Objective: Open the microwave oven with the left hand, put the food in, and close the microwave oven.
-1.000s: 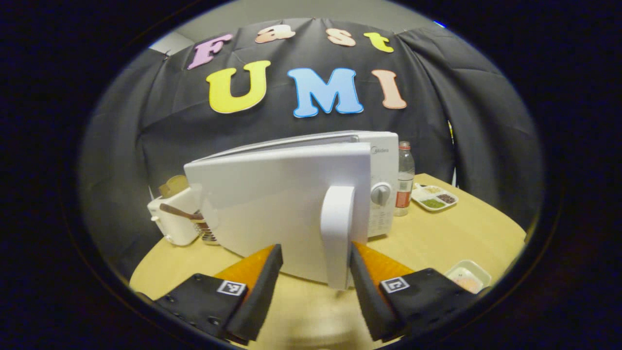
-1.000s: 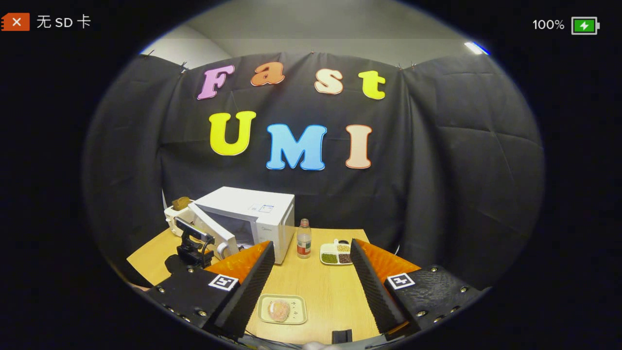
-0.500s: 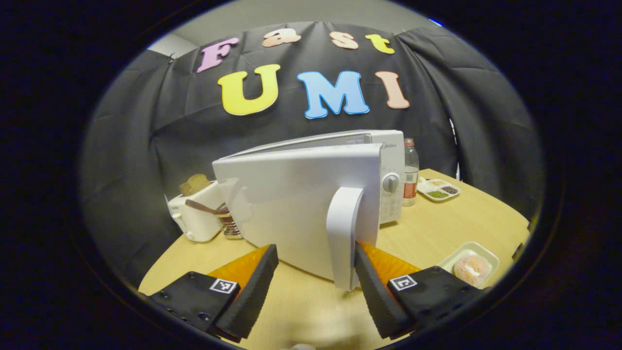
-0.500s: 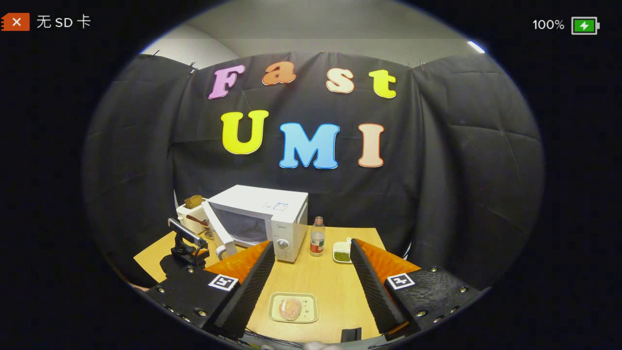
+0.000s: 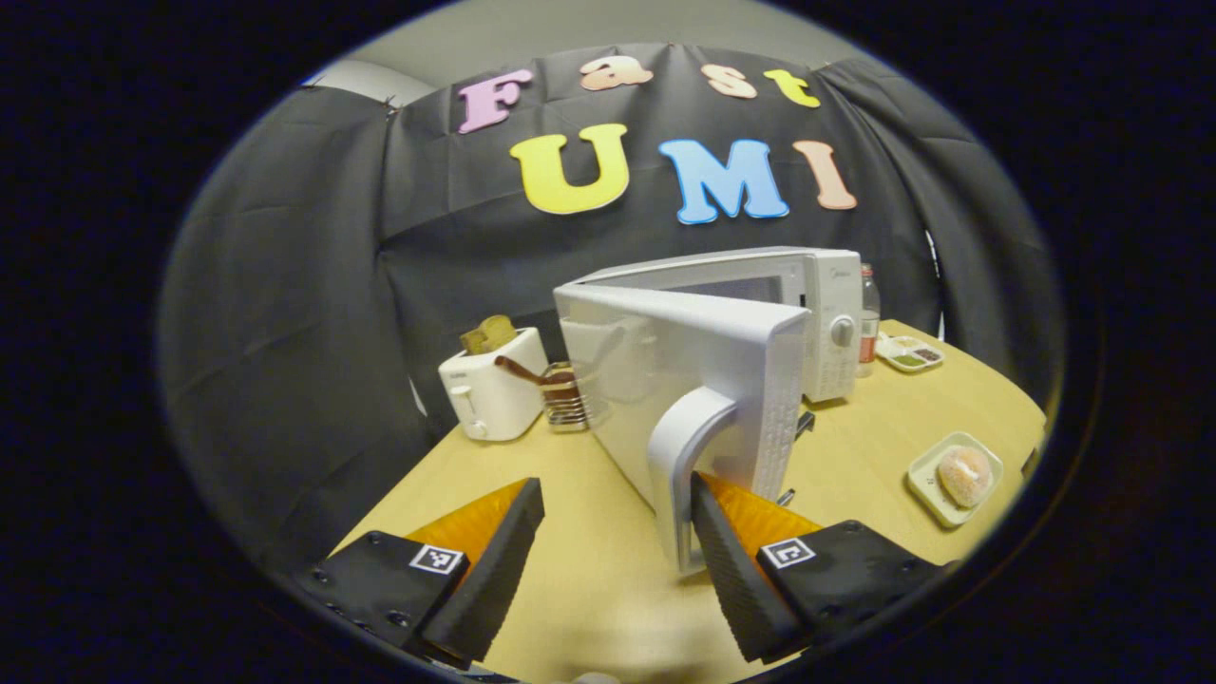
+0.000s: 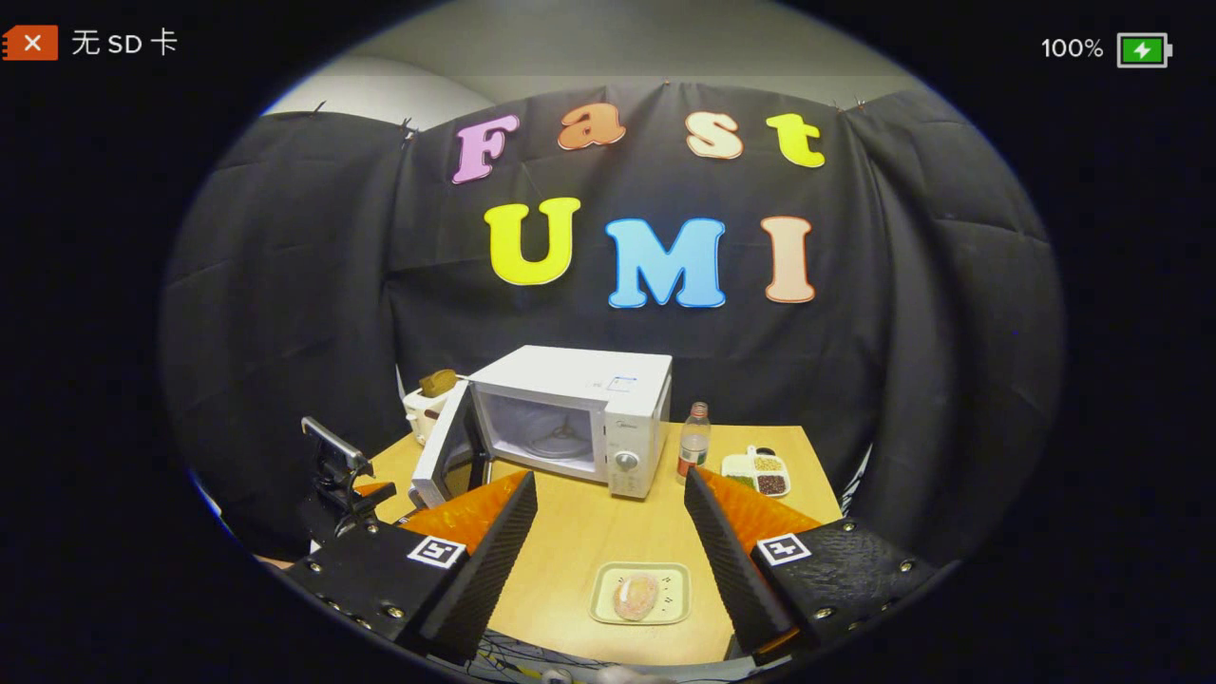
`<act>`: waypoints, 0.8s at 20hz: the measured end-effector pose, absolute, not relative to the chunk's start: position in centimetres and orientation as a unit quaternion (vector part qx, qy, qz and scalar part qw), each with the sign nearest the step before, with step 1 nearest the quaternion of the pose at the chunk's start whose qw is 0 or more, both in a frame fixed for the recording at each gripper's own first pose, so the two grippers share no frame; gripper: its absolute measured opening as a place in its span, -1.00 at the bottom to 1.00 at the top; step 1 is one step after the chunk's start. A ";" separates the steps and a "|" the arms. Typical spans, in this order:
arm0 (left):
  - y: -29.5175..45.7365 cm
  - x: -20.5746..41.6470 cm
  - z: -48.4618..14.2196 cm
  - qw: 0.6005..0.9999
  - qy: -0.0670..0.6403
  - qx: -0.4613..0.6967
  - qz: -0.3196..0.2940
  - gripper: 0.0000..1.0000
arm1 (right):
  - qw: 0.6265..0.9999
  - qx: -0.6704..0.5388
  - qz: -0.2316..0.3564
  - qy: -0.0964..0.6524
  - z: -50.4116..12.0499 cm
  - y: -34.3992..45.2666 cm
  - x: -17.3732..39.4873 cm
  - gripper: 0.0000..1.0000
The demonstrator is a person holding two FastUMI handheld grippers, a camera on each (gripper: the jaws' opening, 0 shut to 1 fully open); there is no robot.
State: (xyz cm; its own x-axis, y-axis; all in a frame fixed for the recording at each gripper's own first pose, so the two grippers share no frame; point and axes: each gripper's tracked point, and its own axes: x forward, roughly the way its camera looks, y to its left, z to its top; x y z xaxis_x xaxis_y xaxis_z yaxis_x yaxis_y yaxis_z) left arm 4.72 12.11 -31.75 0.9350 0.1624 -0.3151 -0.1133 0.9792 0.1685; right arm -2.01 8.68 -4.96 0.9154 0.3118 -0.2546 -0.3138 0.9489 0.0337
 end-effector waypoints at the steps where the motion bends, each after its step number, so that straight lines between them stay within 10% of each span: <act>1: 13.4 4.0 -31.8 0.981 0.167 0.067 0.076 0.90 | 0.978 -0.005 0.166 0.129 -5.2 9.3 -2.1 0.92; 16: 26.1 0.3 -30.7 0.971 0.161 0.076 0.157 1.00 | 0.972 0.000 0.192 0.138 -6.8 13.6 -2.4 0.92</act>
